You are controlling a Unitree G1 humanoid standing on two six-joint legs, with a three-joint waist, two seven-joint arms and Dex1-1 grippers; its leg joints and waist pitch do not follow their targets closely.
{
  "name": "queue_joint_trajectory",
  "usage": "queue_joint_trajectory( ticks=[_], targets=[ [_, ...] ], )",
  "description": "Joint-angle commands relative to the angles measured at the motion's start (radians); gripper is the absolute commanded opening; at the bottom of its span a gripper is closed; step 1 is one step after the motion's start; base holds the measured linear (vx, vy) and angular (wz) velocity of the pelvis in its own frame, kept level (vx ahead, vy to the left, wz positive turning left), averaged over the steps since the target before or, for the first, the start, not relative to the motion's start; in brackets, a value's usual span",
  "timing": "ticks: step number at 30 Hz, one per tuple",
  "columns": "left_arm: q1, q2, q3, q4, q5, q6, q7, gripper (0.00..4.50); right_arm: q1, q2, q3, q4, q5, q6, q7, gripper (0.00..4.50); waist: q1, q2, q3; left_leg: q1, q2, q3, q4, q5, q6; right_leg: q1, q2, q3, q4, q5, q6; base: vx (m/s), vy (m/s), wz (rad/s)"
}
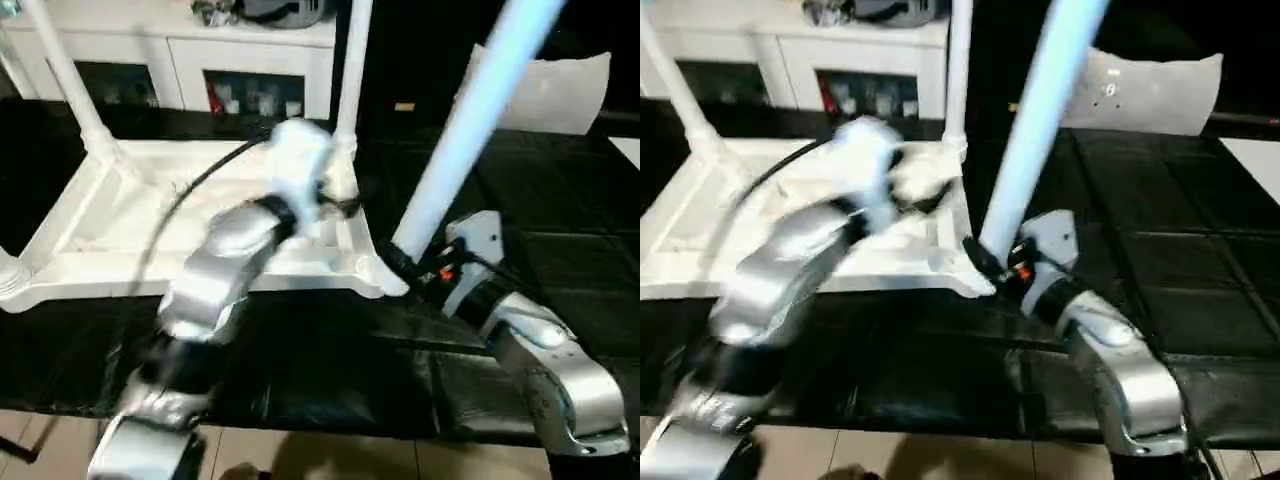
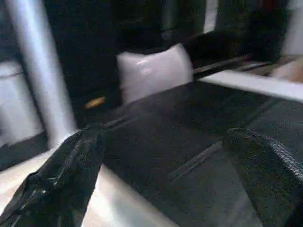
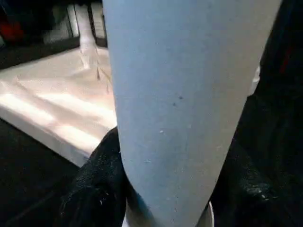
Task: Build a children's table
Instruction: Move to table
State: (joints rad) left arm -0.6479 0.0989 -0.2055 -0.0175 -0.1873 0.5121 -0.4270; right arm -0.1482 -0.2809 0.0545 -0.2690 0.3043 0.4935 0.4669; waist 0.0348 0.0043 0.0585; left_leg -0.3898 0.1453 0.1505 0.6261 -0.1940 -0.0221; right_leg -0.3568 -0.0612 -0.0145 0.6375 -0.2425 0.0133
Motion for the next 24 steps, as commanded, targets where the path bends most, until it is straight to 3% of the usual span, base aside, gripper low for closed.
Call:
queue_joint_trajectory(
  ticks=[1, 2, 3, 6, 7, 8, 10, 13, 17, 18, 19, 21, 22, 23, 24],
  targets=[
    [-0.016, -0.004, -0.039, -0.021, -0.026, -0.006, -0.053, 4.5, -0.007, -0.014, 0.01, -0.001, -0.013, -0.01, 0.004, 1.89, 0.007, -0.014, -0.065, 0.015, 0.067, -0.022, -0.078, -0.051, 0.044, 0.032, -0.081, 0.034, -0.066, 0.104, -0.234, 0.0, 0.0, 0.0],
    [-0.017, -0.005, -0.044, -0.024, -0.029, -0.009, -0.062, 4.5, -0.006, -0.015, 0.012, 0.0, -0.016, -0.013, 0.005, 1.89, 0.006, -0.018, -0.066, 0.009, 0.065, -0.02, -0.075, -0.022, 0.066, 0.035, -0.08, 0.034, -0.062, 0.15, -0.241, 0.0, 0.0, 0.0],
    [-0.001, 0.006, -0.074, -0.072, -0.058, -0.009, -0.129, 4.5, -0.002, -0.007, 0.008, 0.005, -0.016, -0.009, -0.001, 1.89, 0.007, -0.013, -0.068, 0.008, 0.065, -0.019, -0.073, -0.007, 0.082, 0.033, -0.08, 0.033, -0.06, 0.174, -0.247, 0.0, 0.0, 0.0],
    [0.014, 0.016, -0.09, -0.095, -0.064, -0.011, -0.16, 4.5, 0.002, 0.002, 0.001, 0.007, -0.013, -0.008, -0.007, 1.89, 0.006, -0.012, -0.064, 0.007, 0.067, -0.016, -0.073, -0.02, 0.096, 0.03, -0.078, 0.032, -0.06, 0.171, -0.261, 0.0, 0.0, 0.0],
    [0.025, 0.021, -0.088, -0.088, -0.054, -0.026, -0.167, 4.5, 0.006, 0.008, -0.002, 0.009, -0.014, -0.014, -0.014, 1.89, 0.006, -0.007, -0.062, 0.01, 0.07, -0.016, -0.075, -0.042, 0.092, 0.027, -0.078, 0.032, -0.064, 0.135, -0.263, 0.0, 0.0, 0.0],
    [0.025, 0.021, -0.088, -0.088, -0.054, -0.026, -0.167, 4.5, 0.006, 0.008, -0.002, 0.009, -0.014, -0.014, -0.014, 1.89, 0.005, -0.009, -0.059, 0.011, 0.072, -0.015, -0.079, -0.073, 0.08, 0.025, -0.077, 0.031, -0.069, 0.092, -0.262, 0.0, 0.0, 0.0],
    [0.014, 0.042, -0.044, 0.007, -0.011, -0.066, -0.125, 4.5, 0.006, 0.018, -0.035, 0.017, -0.016, -0.032, -0.05, 1.89, 0.002, -0.002, -0.055, 0.017, 0.073, -0.016, -0.084, -0.125, 0.047, 0.019, -0.073, 0.032, -0.076, 0.027, -0.254, 0.0, 0.0, 0.0],
    [-0.004, 0.087, 0.004, 0.103, 0.011, -0.108, -0.115, 4.5, 0.008, 0.018, -0.065, 0.017, -0.016, -0.06, -0.068, 1.89, -0.001, 0.001, -0.054, 0.017, 0.071, -0.017, -0.09, -0.161, 0.016, 0.018, -0.071, 0.033, -0.079, -0.016, -0.227, 0.0, 0.0, 0.0],
    [-0.028, 0.169, 0.001, 0.226, 0.042, -0.156, -0.185, 4.5, 0.005, 0.006, -0.114, 0.024, 0.006, -0.07, -0.06, 1.89, -0.006, 0.009, -0.053, 0.022, 0.068, -0.017, -0.096, -0.208, -0.008, 0.011, -0.068, 0.036, -0.084, -0.06, -0.204, 0.0, 0.0, 0.0],
    [-0.033, 0.184, -0.006, 0.251, 0.05, -0.166, -0.202, 4.5, 0.003, 0.006, -0.123, 0.025, 0.01, -0.068, -0.063, 1.89, -0.007, 0.008, -0.054, 0.022, 0.069, -0.018, -0.096, -0.21, -0.013, 0.013, -0.069, 0.036, -0.082, -0.058, -0.205, 0.0, 0.0, 0.0],
    [-0.034, 0.21, -0.033, 0.291, 0.06, -0.186, -0.258, 4.5, 0.004, -0.001, -0.129, 0.026, 0.016, -0.063, -0.057, 1.89, -0.006, 0.019, -0.055, 0.024, 0.07, -0.018, -0.096, -0.21, -0.02, 0.011, -0.07, 0.036, -0.081, -0.045, -0.209, 0.0, 0.0, 0.0],
    [-0.036, 0.226, -0.052, 0.321, 0.066, -0.203, -0.299, 4.5, 0.005, -0.007, -0.131, 0.026, 0.02, -0.061, -0.053, 1.89, -0.004, 0.015, -0.057, 0.023, 0.07, -0.017, -0.095, -0.19, -0.017, 0.012, -0.07, 0.037, -0.08, -0.011, -0.213, 0.0, 0.0, 0.0],
    [-0.042, 0.265, -0.106, 0.395, 0.09, -0.243, -0.398, 4.5, 0.009, -0.02, -0.13, 0.028, 0.018, -0.07, -0.043, 1.89, -0.002, 0.031, -0.059, 0.024, 0.07, -0.019, -0.094, -0.169, -0.018, 0.012, -0.07, 0.036, -0.074, 0.037, -0.221, 0.0, 0.0, 0.0],
    [-0.044, 0.272, -0.117, 0.414, 0.093, -0.25, -0.422, 4.5, 0.01, -0.023, -0.13, 0.029, 0.016, -0.074, -0.041, 1.89, -0.002, 0.022, -0.06, 0.021, 0.069, -0.016, -0.093, -0.159, -0.009, 0.015, -0.071, 0.037, -0.073, 0.065, -0.225, 0.0, 0.0, 0.0],
    [-0.058, 0.288, -0.137, 0.474, 0.102, -0.292, -0.49, 4.5, 0.02, -0.043, -0.135, 0.003, 0.048, 0.043, -0.044, 1.89, -0.001, 0.027, -0.058, 0.021, 0.069, -0.016, -0.094, -0.149, -0.006, 0.015, -0.071, 0.036, -0.072, 0.079, -0.229, 0.0, 0.0, 0.0]
  ],
)
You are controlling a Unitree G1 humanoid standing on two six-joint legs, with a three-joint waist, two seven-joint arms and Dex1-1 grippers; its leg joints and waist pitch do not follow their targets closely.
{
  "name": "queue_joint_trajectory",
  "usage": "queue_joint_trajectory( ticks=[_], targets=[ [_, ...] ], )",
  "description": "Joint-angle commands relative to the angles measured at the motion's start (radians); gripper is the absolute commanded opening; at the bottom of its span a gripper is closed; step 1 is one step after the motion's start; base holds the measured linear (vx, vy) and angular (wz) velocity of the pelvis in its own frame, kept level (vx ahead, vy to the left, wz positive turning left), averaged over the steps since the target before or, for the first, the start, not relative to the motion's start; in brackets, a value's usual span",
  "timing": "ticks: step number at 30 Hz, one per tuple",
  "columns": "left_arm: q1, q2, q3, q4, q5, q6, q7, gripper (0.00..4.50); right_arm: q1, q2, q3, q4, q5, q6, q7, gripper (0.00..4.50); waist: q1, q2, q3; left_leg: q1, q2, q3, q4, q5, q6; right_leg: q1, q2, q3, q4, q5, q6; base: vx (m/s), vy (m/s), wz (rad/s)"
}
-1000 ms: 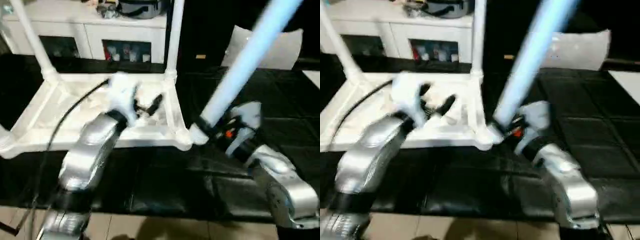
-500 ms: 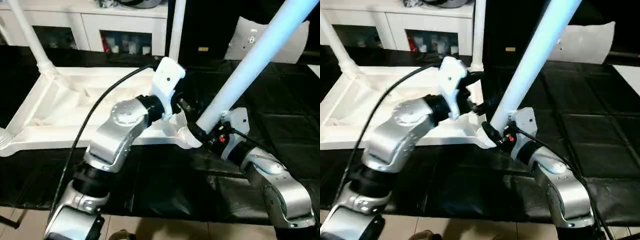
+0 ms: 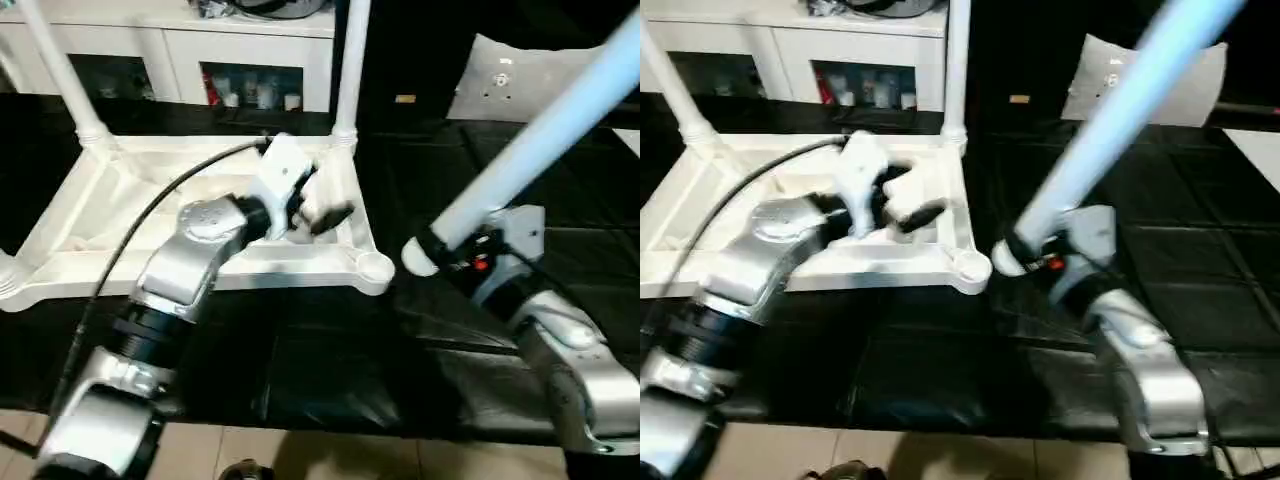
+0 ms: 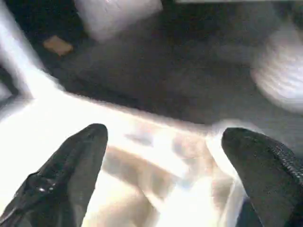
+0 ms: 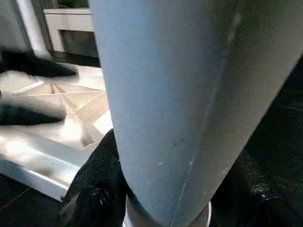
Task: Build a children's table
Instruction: Move to table, then pick table leg
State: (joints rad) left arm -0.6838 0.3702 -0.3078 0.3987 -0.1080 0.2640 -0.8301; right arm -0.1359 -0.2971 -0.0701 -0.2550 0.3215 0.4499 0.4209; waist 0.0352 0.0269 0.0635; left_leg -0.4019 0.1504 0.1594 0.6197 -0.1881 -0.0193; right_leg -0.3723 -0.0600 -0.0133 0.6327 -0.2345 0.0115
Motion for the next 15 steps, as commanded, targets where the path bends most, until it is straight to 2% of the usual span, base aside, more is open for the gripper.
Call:
queue_joint_trajectory(
  ticks=[1, 2, 4, 5, 6, 9, 10, 11, 12, 13, 15],
  targets=[
    [-0.025, 0.02, -0.038, 0.072, 0.025, -0.053, -0.101, 4.22, 0.01, -0.031, -0.011, -0.017, 0.038, 0.114, 0.001, 1.89, -0.001, 0.002, -0.064, 0.034, 0.061, -0.024, -0.086, -0.133, 0.007, 0.036, -0.071, 0.035, -0.068, 0.089, -0.235, 0.0, 0.0, 0.0],
    [-0.045, 0.021, -0.038, 0.13, 0.026, -0.079, -0.142, 4.15, 0.026, -0.051, -0.005, -0.038, 0.055, 0.13, 0.035, 1.89, 0.0, 0.008, -0.064, 0.034, 0.064, -0.023, -0.085, -0.126, 0.012, 0.034, -0.075, 0.034, -0.068, 0.105, -0.249, 0.0, 0.0, 0.0],
    [-0.063, 0.025, -0.042, 0.175, 0.03, -0.093, -0.181, 4.12, 0.045, -0.07, 0.007, -0.048, 0.046, 0.114, 0.062, 1.89, 0.001, 0.01, -0.065, 0.032, 0.067, -0.024, -0.084, -0.125, 0.018, 0.038, -0.08, 0.034, -0.064, 0.122, -0.267, 0.0, 0.0, 0.0],
    [-0.075, 0.027, -0.045, 0.205, 0.035, -0.104, -0.209, 4.0, 0.057, -0.082, 0.014, -0.053, 0.039, 0.105, 0.076, 1.89, 0.0, 0.007, -0.064, 0.03, 0.066, -0.022, -0.084, -0.128, 0.023, 0.037, -0.08, 0.034, -0.067, 0.116, -0.269, 0.0, 0.0, 0.0],
    [-0.085, 0.031, -0.05, 0.232, 0.038, -0.116, -0.244, 3.72, 0.066, -0.091, 0.019, -0.056, 0.032, 0.098, 0.084, 1.89, 0.002, 0.008, -0.059, 0.032, 0.067, -0.021, -0.086, -0.144, 0.026, 0.036, -0.082, 0.035, -0.071, 0.087, -0.275, 0.0, 0.0, 0.0],
    [-0.115, 0.029, -0.069, 0.322, 0.055, -0.179, -0.3, 3.72, 0.086, -0.099, 0.023, -0.061, 0.032, 0.079, 0.102, 1.89, -0.001, 0.007, -0.055, 0.03, 0.069, -0.02, -0.088, -0.165, 0.028, 0.035, -0.086, 0.036, -0.076, 0.033, -0.282, 0.0, 0.0, 0.0],
    [-0.132, 0.019, -0.069, 0.37, 0.052, -0.195, -0.325, 3.47, 0.092, -0.101, 0.023, -0.068, 0.042, 0.086, 0.104, 1.89, 0.0, 0.008, -0.056, 0.033, 0.072, -0.02, -0.089, -0.173, 0.024, 0.035, -0.086, 0.037, -0.075, 0.022, -0.283, 0.0, 0.0, 0.0],
    [-0.139, 0.016, -0.069, 0.384, 0.05, -0.202, -0.338, 3.47, 0.093, -0.102, 0.025, -0.07, 0.044, 0.087, 0.104, 1.89, 0.001, 0.024, -0.053, 0.033, 0.071, -0.022, -0.089, -0.175, 0.022, 0.033, -0.086, 0.037, -0.074, 0.019, -0.286, 0.0, 0.0, 0.0],
    [-0.148, 0.012, -0.067, 0.404, 0.051, -0.214, -0.349, 3.31, 0.093, -0.106, 0.025, -0.073, 0.046, 0.092, 0.103, 1.89, -0.002, 0.016, -0.053, 0.034, 0.071, -0.019, -0.091, -0.184, 0.021, 0.032, -0.084, 0.037, -0.079, 0.016, -0.286, 0.0, 0.0, 0.0],
    [-0.153, 0.009, -0.066, 0.415, 0.054, -0.223, -0.351, 3.24, 0.094, -0.107, 0.024, -0.074, 0.049, 0.095, 0.104, 1.89, -0.002, 0.014, -0.054, 0.034, 0.072, -0.019, -0.09, -0.185, 0.02, 0.035, -0.086, 0.038, -0.076, 0.026, -0.294, 0.0, 0.0, 0.0],
    [-0.172, 0.001, -0.066, 0.455, 0.067, -0.251, -0.364, 3.1, 0.097, -0.111, 0.022, -0.079, 0.054, 0.102, 0.107, 1.89, -0.001, 0.013, -0.053, 0.034, 0.073, -0.018, -0.09, -0.181, 0.027, 0.034, -0.088, 0.038, -0.076, 0.029, -0.305, 0.0, 0.0, 0.0]
  ],
)
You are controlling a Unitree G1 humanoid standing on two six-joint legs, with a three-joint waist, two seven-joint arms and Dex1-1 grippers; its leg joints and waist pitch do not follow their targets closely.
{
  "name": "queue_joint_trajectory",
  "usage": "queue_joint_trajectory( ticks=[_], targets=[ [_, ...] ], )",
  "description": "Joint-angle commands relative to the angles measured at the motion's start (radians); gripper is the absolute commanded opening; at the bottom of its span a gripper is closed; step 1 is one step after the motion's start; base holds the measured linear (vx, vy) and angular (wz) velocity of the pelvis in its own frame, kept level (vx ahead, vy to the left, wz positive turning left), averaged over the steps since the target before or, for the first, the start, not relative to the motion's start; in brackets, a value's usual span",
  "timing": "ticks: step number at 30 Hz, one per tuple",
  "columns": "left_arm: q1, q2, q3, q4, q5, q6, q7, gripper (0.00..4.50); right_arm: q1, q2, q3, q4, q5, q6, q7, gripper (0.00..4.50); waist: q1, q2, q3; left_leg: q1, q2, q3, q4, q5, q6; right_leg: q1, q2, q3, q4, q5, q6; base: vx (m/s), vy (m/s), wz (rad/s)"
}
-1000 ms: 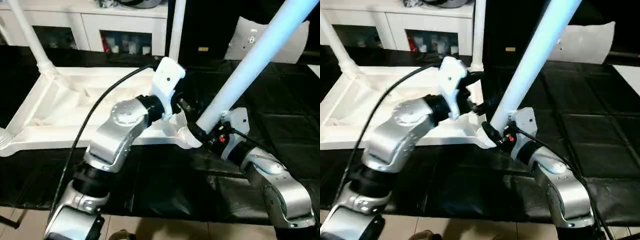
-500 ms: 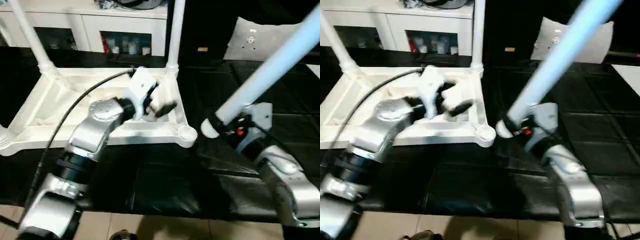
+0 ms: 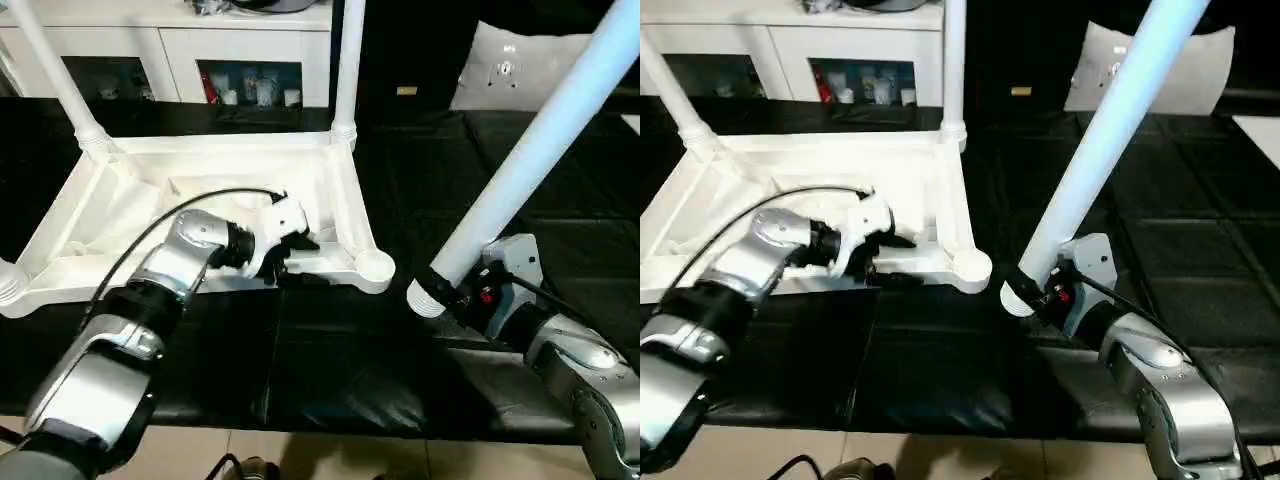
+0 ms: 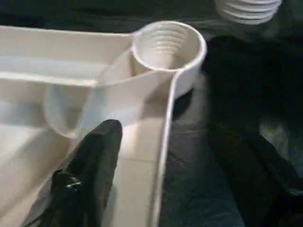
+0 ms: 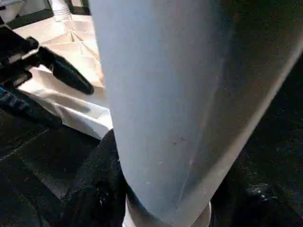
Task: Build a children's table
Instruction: Pick table leg
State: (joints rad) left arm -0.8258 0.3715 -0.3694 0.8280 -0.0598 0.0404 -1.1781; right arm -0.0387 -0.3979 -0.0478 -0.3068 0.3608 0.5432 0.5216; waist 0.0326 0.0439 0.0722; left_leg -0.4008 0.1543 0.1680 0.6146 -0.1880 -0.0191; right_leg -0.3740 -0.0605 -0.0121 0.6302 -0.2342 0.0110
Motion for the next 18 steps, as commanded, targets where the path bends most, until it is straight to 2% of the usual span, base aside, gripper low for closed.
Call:
queue_joint_trajectory(
  ticks=[1, 6, 7, 9, 11, 18],
  targets=[
    [-0.036, -0.002, -0.005, 0.037, 0.021, -0.033, -0.023, 2.97, 0.001, -0.011, -0.001, -0.027, 0.015, 0.009, 0.008, 1.89, 0.002, -0.004, -0.06, 0.033, 0.069, -0.025, -0.084, -0.18, 0.031, 0.036, -0.087, 0.037, -0.075, 0.022, -0.305, 0.0, 0.0, 0.0],
    [-0.058, -0.024, 0.005, 0.103, 0.034, -0.078, -0.02, 2.58, 0.008, -0.013, 0.004, -0.035, 0.011, 0.005, 0.016, 1.89, 0.003, -0.001, -0.06, 0.034, 0.072, -0.024, -0.084, -0.171, 0.038, 0.035, -0.088, 0.036, -0.074, 0.034, -0.313, 0.0, 0.0, 0.0],
    [-0.062, -0.03, 0.007, 0.122, 0.037, -0.087, -0.019, 2.58, 0.007, -0.015, 0.003, -0.035, 0.011, 0.005, 0.016, 1.89, 0.003, -0.003, -0.06, 0.033, 0.071, -0.024, -0.084, -0.165, 0.042, 0.036, -0.087, 0.036, -0.074, 0.041, -0.315, 0.0, 0.0, 0.0],
    [-0.068, -0.039, 0.009, 0.15, 0.044, -0.103, -0.015, 2.26, 0.006, -0.016, 0.003, -0.033, 0.011, 0.006, 0.016, 1.89, 0.003, -0.004, -0.061, 0.031, 0.071, -0.024, -0.083, -0.154, 0.049, 0.038, -0.088, 0.036, -0.073, 0.055, -0.316, 0.0, 0.0, 0.0],
    [-0.071, -0.044, 0.009, 0.166, 0.049, -0.112, -0.012, 2.19, 0.004, -0.016, 0.004, -0.031, 0.012, 0.007, 0.016, 1.89, 0.003, -0.006, -0.062, 0.033, 0.073, -0.023, -0.083, -0.156, 0.053, 0.038, -0.09, 0.037, -0.074, 0.05, -0.317, 0.0, 0.0, 0.0],
    [-0.094, -0.063, 0.021, 0.24, 0.07, -0.152, -0.018, 1.58, -0.002, -0.014, 0.01, -0.03, 0.014, 0.012, 0.017, 1.89, 0.003, -0.006, -0.061, 0.031, 0.073, -0.023, -0.084, -0.15, 0.06, 0.037, -0.09, 0.036, -0.076, 0.047, -0.318, 0.0, 0.0, 0.0]
  ],
)
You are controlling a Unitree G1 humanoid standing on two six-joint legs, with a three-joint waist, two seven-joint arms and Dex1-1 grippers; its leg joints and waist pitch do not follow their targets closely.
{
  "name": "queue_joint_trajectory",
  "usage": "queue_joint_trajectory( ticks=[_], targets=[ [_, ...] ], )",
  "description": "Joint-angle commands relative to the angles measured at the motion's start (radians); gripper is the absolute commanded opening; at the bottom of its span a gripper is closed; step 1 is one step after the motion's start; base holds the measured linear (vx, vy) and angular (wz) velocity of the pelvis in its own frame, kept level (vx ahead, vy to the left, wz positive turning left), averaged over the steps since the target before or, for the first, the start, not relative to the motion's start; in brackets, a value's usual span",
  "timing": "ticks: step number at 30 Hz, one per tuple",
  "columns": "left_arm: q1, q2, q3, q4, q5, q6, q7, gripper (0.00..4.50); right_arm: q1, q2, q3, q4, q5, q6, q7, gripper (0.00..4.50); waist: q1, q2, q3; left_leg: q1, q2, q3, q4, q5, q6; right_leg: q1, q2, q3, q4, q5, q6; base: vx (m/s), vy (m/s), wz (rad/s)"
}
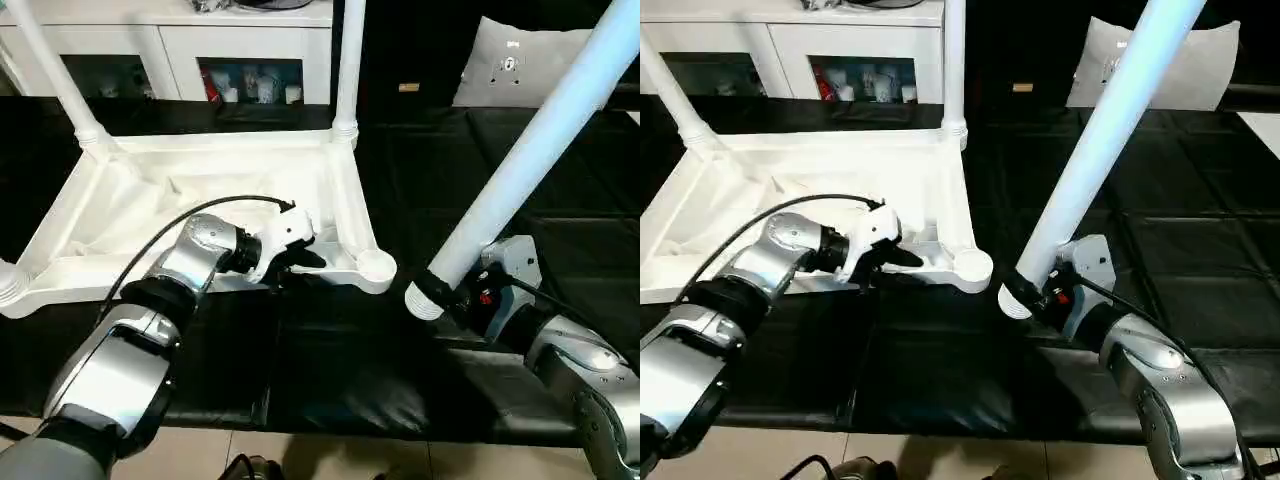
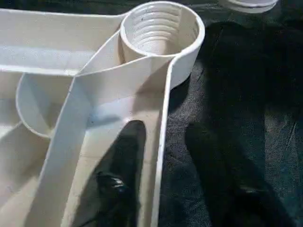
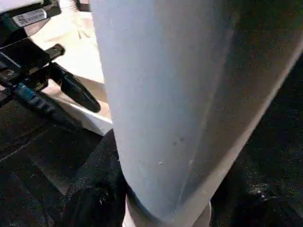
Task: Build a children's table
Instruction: Pick table leg
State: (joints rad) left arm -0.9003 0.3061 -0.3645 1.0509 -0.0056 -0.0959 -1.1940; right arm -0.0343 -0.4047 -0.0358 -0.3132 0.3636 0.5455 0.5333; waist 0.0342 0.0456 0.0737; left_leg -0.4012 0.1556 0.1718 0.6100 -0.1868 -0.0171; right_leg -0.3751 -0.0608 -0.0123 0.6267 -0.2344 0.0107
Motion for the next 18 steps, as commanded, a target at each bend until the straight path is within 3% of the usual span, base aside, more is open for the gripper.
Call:
queue_joint_trajectory(
  ticks=[1, 18],
  targets=[
    [-0.019, 0.003, 0.016, 0.018, 0.016, -0.017, -0.002, 1.35, -0.006, -0.007, -0.002, -0.024, 0.011, 0.01, 0.005, 1.89, 0.002, -0.008, -0.062, 0.033, 0.073, -0.027, -0.08, -0.155, 0.056, 0.038, -0.091, 0.037, -0.072, 0.045, -0.319, 0.0, 0.0, 0.0],
    [-0.026, -0.004, 0.012, 0.074, 0.071, -0.077, 0.008, 0.01, -0.047, -0.013, 0.028, -0.042, 0.016, 0.031, 0.017, 1.89, 0.002, -0.008, -0.064, 0.034, 0.076, -0.027, -0.082, -0.144, 0.06, 0.039, -0.093, 0.036, -0.069, 0.072, -0.322, 0.0, 0.0, 0.0]
  ],
)
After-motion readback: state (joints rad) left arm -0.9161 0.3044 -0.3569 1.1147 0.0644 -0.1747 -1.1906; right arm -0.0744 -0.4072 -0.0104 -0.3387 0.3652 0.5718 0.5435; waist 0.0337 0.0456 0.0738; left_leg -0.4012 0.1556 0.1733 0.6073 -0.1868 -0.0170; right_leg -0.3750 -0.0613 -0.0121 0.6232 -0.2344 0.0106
